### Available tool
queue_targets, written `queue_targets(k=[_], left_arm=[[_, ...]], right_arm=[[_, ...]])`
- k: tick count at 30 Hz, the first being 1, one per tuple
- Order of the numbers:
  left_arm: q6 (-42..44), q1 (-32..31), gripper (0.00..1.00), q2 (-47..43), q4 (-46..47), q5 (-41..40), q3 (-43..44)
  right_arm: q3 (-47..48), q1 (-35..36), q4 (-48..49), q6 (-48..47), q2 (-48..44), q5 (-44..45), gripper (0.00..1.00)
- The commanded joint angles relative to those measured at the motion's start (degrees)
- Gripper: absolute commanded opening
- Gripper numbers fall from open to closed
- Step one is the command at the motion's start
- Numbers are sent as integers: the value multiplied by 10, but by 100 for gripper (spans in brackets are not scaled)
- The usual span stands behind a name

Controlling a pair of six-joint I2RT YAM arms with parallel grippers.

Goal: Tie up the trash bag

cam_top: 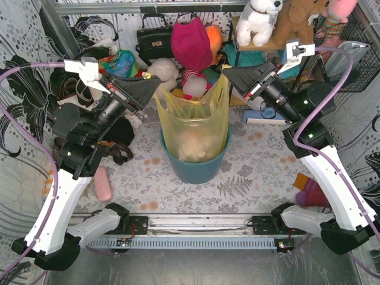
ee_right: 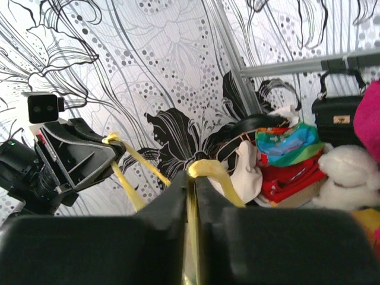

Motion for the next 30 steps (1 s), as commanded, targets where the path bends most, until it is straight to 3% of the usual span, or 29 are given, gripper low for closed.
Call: queue_targets(k=[1,4,9,21,25,30], left_arm=[[-7,2,29,-12,34,-17,-28],[-4,2,39,-14,33,-5,-35],[8,2,45,-19,25,-3,-46],[10,2,50,-9,18,8,-44],[9,2,53,-4,18,18,-41],[8,1,57,3,29,17,-31]], right_arm=[[-26,0,14,-9,-10,-4,20],[-26,0,5,-14,-7,-33,40],[-21,0,-8,-23,-2,-57,45],[-17,0,8,3,32,-110,41],[-23,0,38,22,36,-126,32],[-18,0,99,63,51,-159,34]])
